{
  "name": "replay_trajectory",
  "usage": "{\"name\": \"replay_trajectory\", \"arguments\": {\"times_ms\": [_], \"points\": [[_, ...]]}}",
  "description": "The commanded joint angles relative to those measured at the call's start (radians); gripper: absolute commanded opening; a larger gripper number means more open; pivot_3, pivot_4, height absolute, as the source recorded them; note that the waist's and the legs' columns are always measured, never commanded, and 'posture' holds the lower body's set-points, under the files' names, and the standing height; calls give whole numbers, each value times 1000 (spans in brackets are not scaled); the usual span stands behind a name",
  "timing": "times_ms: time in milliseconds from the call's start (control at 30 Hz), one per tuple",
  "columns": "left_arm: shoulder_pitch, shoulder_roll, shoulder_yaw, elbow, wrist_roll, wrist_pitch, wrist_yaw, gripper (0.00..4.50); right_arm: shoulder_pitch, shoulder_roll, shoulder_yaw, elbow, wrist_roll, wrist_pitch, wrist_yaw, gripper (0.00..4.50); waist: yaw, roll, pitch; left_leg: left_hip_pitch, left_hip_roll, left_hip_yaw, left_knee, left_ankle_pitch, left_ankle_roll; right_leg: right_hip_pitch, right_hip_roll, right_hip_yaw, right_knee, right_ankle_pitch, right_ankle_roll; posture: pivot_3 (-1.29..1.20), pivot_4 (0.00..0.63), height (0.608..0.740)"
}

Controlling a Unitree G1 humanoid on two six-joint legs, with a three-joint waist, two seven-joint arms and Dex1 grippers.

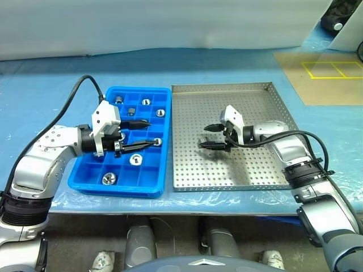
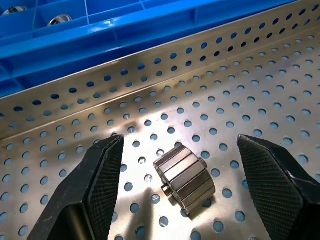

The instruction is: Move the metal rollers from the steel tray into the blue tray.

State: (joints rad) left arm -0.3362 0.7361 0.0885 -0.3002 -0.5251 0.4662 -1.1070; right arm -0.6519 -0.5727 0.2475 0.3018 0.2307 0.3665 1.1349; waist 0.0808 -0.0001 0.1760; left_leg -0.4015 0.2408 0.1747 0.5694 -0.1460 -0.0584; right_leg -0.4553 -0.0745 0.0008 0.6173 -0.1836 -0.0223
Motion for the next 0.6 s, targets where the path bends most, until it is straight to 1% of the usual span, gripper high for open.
{"name": "replay_trajectory", "arguments": {"times_ms": [33,233,333,400,433,533,600], "points": [[-3,17,20,-30,-11,-15,5,2862,-20,15,-14,-5,-5,-14,10,3715,0,0,0,0,0,0,1,0,0,0,0,0,1,0,0,61,150,740],[-13,30,17,-17,-1,-21,3,2862,-29,58,-24,58,-39,-34,-33,3715,0,0,0,0,0,0,3,0,0,0,0,0,3,0,0,57,150,740],[-11,45,24,-11,-4,-20,-4,2896,-32,73,-28,72,-55,-36,-56,3103,-1,0,0,0,0,0,3,0,0,0,0,0,4,0,0,53,150,740],[-13,55,27,-3,-4,-20,-8,2896,-25,75,-28,73,-61,-34,-61,2504,-1,0,0,0,0,0,3,0,0,0,0,0,4,0,0,51,150,740],[-13,59,28,0,-5,-21,-9,2896,-22,76,-29,73,-60,-33,-61,2504,-1,0,0,0,0,0,3,0,0,0,0,0,4,0,0,48,150,740],[-16,65,26,5,-8,-22,-9,2896,-14,82,-38,59,-46,-24,-57,1773,-1,0,0,0,0,0,3,0,0,0,0,0,4,0,0,44,150,740],[-17,68,24,7,-8,-22,-10,2896,-12,83,-37,52,-52,-22,-61,1162,-1,0,0,0,0,0,3,0,0,0,0,0,4,0,0,43,150,740]]}}
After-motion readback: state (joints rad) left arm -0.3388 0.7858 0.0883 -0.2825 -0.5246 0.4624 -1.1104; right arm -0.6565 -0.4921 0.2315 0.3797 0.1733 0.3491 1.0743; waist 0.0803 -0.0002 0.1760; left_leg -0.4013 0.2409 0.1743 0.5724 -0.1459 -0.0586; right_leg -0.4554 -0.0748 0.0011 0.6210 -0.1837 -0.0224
